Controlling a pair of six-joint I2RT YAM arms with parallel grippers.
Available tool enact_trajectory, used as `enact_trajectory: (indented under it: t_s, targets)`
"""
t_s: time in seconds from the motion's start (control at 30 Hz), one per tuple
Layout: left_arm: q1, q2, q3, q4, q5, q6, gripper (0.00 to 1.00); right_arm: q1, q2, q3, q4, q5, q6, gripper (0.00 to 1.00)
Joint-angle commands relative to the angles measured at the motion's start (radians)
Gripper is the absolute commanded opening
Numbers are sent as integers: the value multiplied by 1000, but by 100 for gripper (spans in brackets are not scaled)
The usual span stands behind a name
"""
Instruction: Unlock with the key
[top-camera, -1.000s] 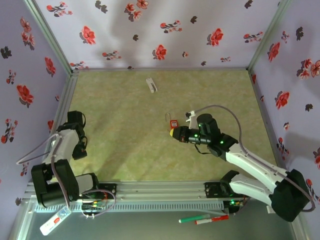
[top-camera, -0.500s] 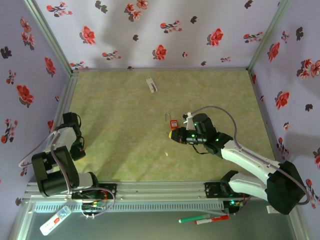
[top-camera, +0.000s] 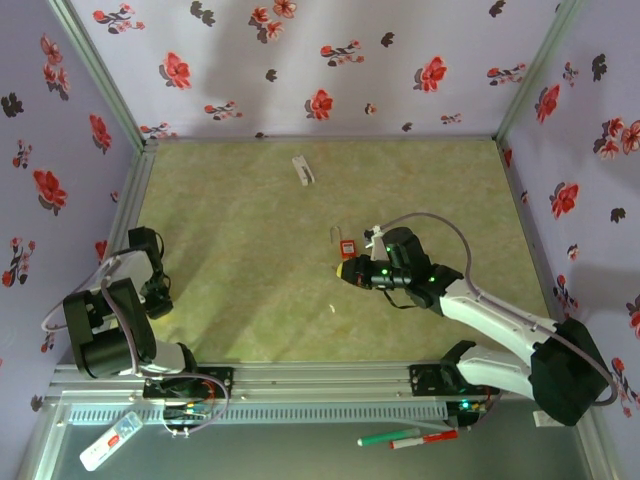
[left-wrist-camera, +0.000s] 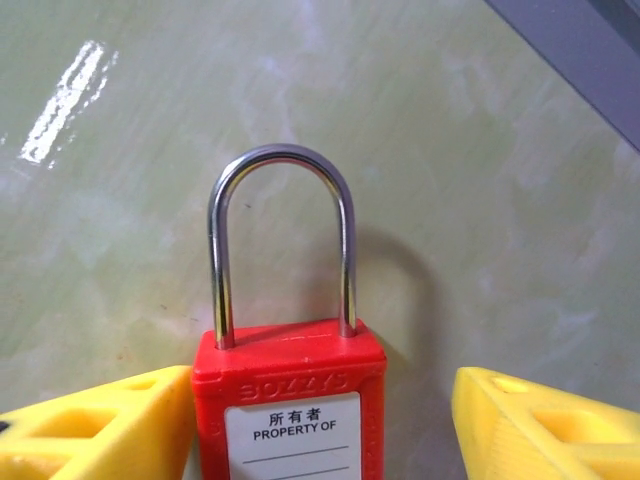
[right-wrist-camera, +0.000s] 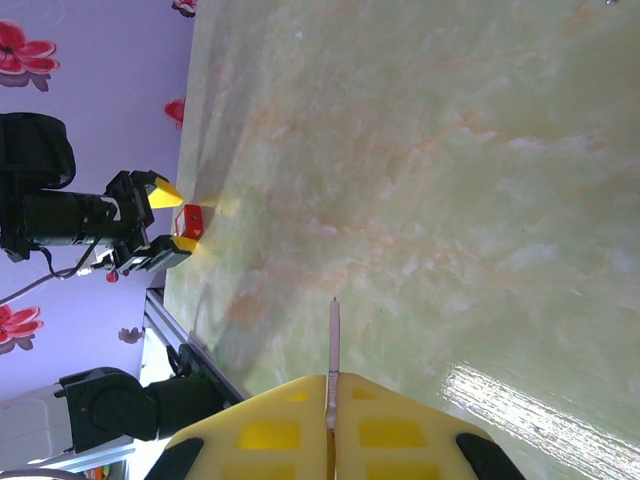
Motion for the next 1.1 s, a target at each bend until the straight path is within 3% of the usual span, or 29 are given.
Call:
enact_trajectory:
  t_s: [0.0, 0.17, 0.37, 0.73, 0.9, 1.07]
  targets:
    - [9, 7, -5, -35, 19, -16, 59, 6, -3, 19, 24, 13, 5, 0]
    - [11, 0, -6, -38, 28, -9, 44, 5, -7, 18, 19, 15, 2, 0]
    - [12, -24, -30, -18, 27, 18, 33, 5, -12, 21, 8, 22, -6, 0]
    - [2, -83, -38, -2, 94, 98, 0, 5, -53, 22, -35, 47, -32, 0]
    - [-118, -154, -2, 51, 116, 145, 0, 4, -49, 25, -34, 58, -35, 0]
    - [-286, -164, 5, 371, 245, 295, 0, -2, -41, 34, 14, 55, -57, 0]
